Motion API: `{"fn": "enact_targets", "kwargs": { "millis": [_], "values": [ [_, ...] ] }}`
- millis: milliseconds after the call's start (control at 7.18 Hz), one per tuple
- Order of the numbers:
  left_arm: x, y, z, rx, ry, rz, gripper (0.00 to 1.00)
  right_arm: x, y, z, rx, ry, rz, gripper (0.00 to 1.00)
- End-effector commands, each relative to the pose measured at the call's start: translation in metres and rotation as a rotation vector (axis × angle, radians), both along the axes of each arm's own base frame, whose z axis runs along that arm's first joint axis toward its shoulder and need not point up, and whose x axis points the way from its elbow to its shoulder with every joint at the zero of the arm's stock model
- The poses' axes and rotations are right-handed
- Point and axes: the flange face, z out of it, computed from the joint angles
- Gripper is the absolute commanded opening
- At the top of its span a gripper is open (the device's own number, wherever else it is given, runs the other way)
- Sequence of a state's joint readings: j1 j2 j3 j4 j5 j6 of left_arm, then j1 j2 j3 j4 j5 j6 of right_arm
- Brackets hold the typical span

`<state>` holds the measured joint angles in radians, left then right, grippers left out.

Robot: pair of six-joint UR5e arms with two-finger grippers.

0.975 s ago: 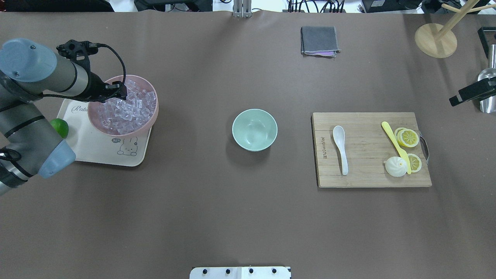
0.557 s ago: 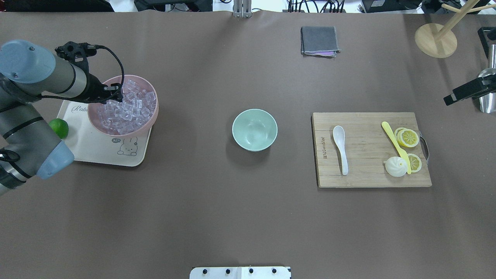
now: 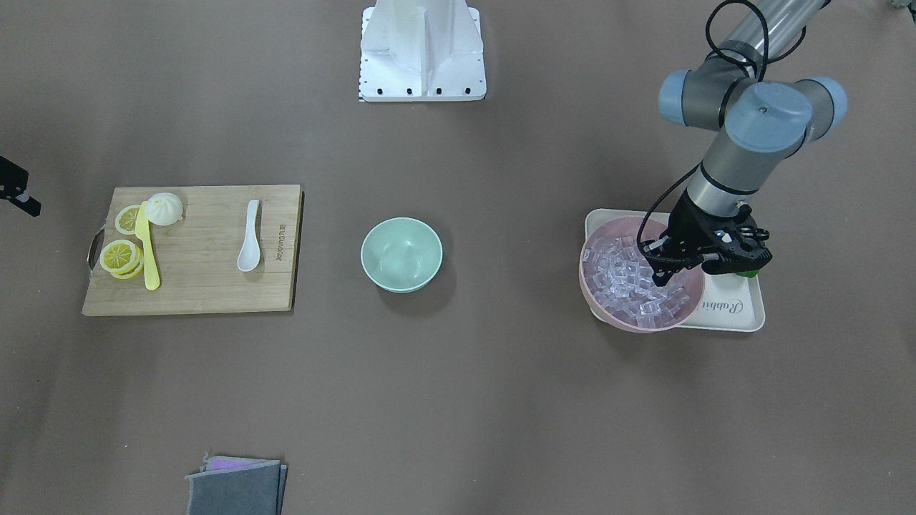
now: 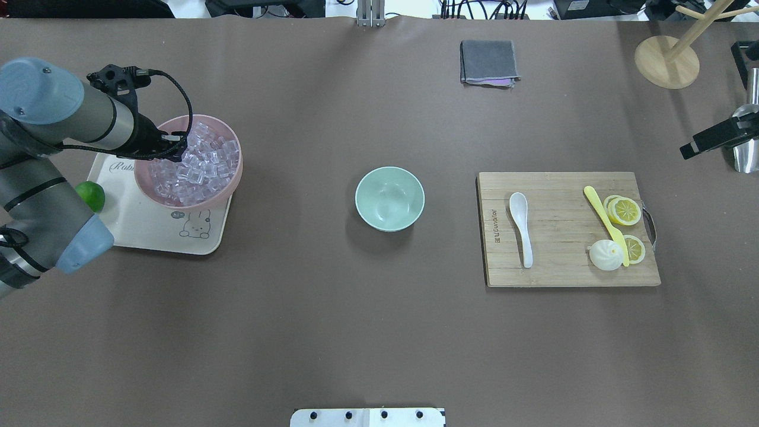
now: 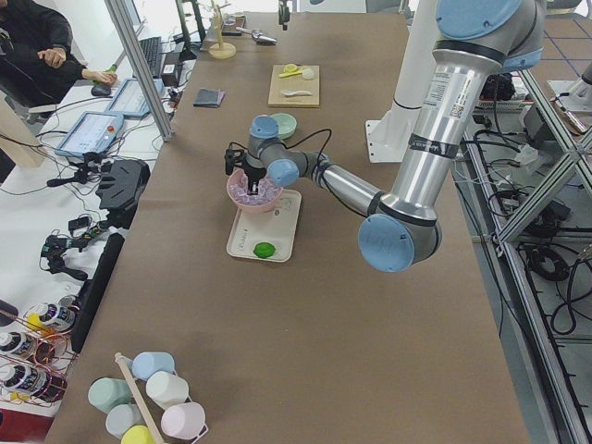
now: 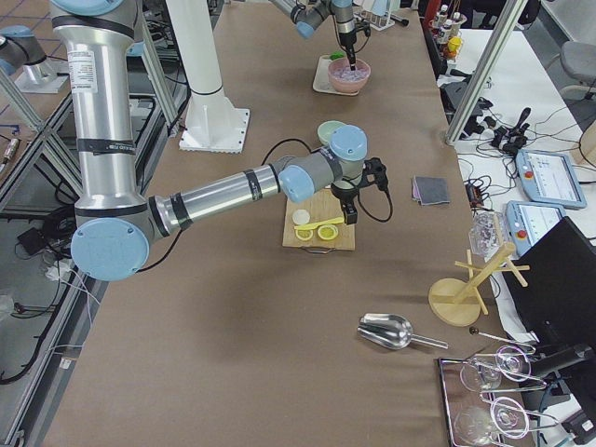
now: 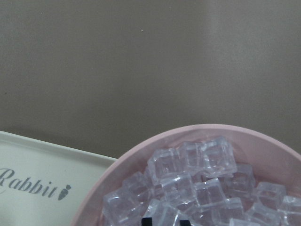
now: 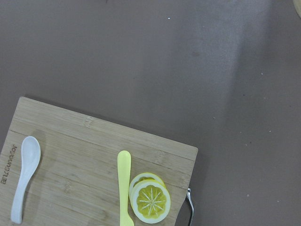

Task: Put spoon and ice into bowl

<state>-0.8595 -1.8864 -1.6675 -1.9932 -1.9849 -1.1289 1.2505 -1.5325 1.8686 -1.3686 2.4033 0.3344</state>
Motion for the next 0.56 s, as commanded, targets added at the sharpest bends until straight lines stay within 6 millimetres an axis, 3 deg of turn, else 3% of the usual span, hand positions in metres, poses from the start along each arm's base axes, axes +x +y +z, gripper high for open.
{"fn": "enact_targets", "kwargs": {
  "millis": [0,139,278,418],
  "values": [
    [-0.021,0.001,-0.027,0.021,0.043,-0.006,0.00,0.000,0.000,0.000,0.000,0.004,0.002,1.00],
    [-0.033,-0.002,-0.032,0.005,0.057,-0.006,0.00,-0.001,0.000,0.000,0.000,0.004,-0.001,1.00],
    [-0.038,-0.004,-0.032,-0.003,0.064,-0.005,0.10,-0.003,0.000,0.000,0.000,0.004,-0.004,1.00],
    [-0.036,-0.005,-0.030,-0.009,0.062,-0.010,0.54,-0.004,0.001,0.000,-0.001,0.004,-0.005,1.00]
  ]
}}
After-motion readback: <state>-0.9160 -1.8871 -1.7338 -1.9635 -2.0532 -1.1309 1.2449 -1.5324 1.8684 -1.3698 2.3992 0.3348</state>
